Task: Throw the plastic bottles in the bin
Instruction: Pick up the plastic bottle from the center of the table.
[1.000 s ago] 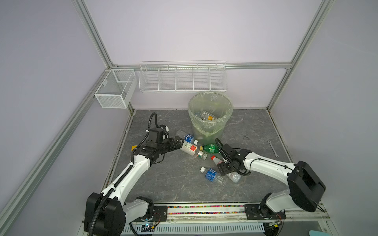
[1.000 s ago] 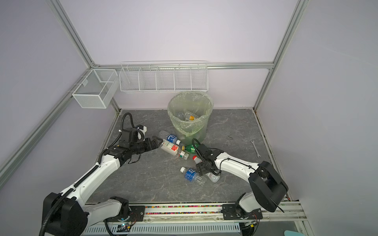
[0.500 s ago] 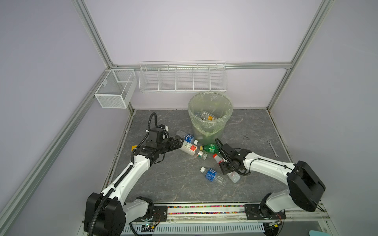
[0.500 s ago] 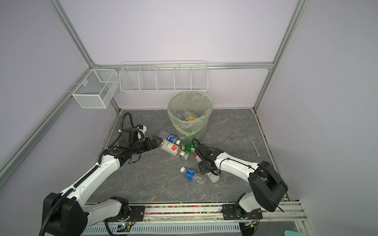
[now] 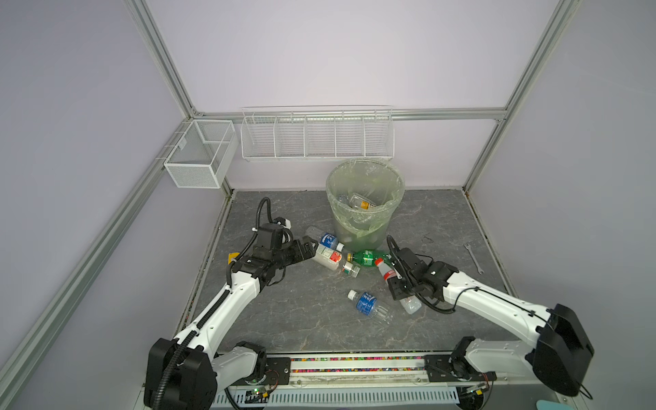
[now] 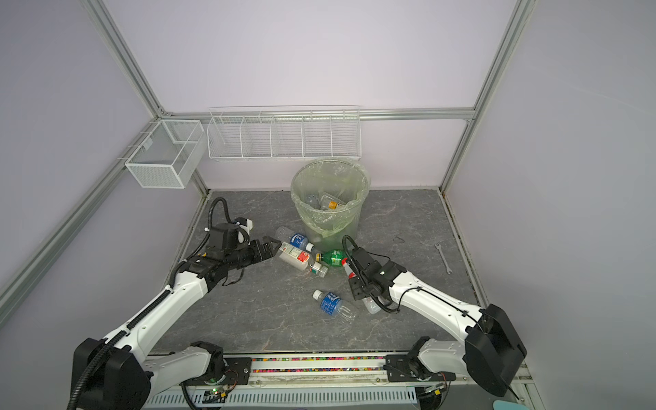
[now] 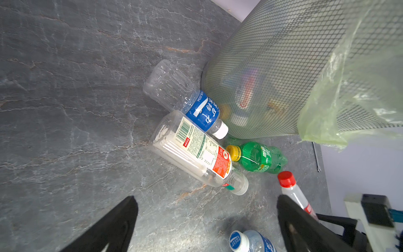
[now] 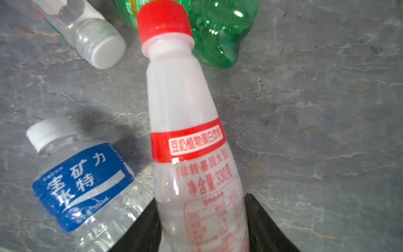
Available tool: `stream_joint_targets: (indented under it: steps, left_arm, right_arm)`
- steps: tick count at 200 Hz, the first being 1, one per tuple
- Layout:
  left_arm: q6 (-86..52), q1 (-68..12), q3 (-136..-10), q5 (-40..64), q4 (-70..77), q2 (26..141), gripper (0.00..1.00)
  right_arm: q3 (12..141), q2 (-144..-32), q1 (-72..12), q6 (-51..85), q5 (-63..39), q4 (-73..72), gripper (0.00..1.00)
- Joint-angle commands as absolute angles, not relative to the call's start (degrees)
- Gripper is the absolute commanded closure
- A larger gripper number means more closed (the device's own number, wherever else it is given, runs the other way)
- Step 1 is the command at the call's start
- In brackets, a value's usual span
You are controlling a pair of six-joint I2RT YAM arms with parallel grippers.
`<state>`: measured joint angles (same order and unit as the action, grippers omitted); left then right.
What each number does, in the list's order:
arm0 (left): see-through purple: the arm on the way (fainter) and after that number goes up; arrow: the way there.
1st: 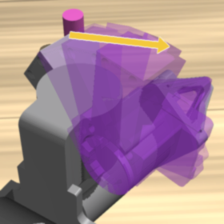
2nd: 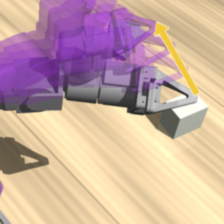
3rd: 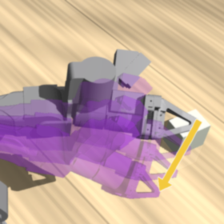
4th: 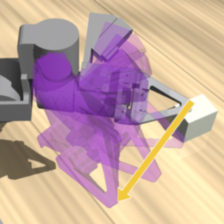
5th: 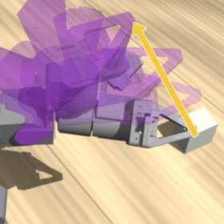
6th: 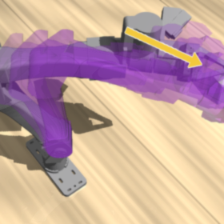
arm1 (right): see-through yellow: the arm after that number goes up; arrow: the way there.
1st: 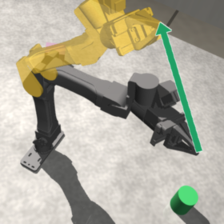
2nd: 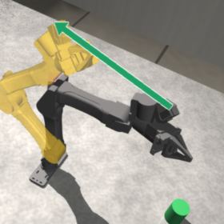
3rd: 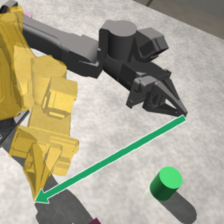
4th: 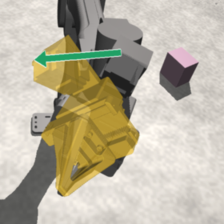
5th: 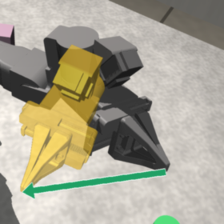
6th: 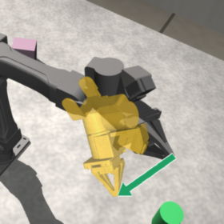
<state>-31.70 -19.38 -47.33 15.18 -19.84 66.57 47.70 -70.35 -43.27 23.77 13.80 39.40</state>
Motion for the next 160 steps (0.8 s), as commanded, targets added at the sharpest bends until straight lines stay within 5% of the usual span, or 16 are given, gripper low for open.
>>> stream_joint_targets:
  steps: [1, 99, 160]
  left_arm:
    - [-32.3, -19.1, -47.1, 14.3, -18.2, 64.6, 0.01]
    - [-34.9, -19.1, -43.4, 16.7, -13.1, 63.5, 0.01]
    - [-39.6, -19.1, -41.7, 17.9, -6.7, 65.3, 0.01]
  right_arm:
    - [47.6, -66.5, -43.2, 26.7, 17.1, 43.5, 0.41]
    - [55.9, -50.3, -37.9, 26.4, 20.9, 49.8, 0.41]
    - [64.8, -51.5, -35.9, 22.6, 18.6, 47.1, 0.41]
